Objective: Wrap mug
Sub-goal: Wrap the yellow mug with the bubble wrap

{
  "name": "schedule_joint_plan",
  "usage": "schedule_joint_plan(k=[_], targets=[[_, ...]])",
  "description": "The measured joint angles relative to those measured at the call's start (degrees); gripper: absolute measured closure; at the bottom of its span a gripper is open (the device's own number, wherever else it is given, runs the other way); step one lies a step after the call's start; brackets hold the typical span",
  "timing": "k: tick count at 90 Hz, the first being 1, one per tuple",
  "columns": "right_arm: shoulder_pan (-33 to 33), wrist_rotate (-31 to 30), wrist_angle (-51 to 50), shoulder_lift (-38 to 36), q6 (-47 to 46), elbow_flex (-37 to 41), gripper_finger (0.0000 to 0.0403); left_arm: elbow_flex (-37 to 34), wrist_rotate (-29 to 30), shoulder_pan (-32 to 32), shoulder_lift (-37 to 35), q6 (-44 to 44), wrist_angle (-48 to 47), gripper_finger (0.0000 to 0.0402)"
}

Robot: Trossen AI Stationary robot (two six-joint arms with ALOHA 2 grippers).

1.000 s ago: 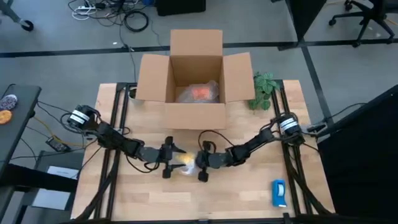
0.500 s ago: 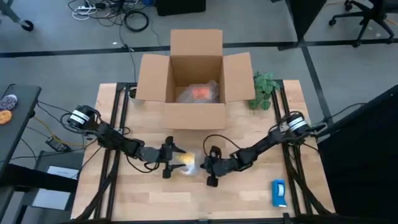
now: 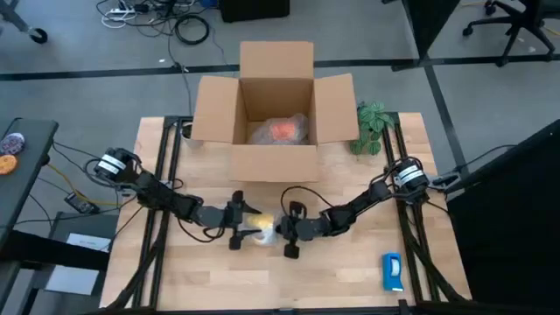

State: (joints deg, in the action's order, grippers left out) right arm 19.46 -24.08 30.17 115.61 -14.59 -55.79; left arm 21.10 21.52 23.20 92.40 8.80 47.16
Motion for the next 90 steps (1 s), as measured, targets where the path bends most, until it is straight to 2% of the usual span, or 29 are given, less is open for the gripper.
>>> schedule_joint_plan(k=[16,23,31,48,90], targets=[[-2.6,2.3,2.2,0.9,2.6,0.0,0.0403,0.2,0.5,-0.4,0.1,-0.8,0.2,0.0133],[-3.6,2.7,5.8,2.6,5.0,-0.1,0.0403,0.8,0.5,-0.9,0.1,-1.0,-0.1,0.0133],[-4.9,6.0,10.7,4.3,7.5,-0.1,0.0403,1.2,0.2,-1.5,0.1,-1.4,-0.5,0.0133],[-5.1,7.7,10.0,4.1,8.2,-0.5,0.0403,1.7,-0.6,-1.7,0.1,-2.6,-1.2,0.0133],[0.1,8.0,-13.4,-7.2,-3.6,-0.2,0.0403,1.9,-2.3,-1.8,0.1,-2.6,-2.9,0.0133]])
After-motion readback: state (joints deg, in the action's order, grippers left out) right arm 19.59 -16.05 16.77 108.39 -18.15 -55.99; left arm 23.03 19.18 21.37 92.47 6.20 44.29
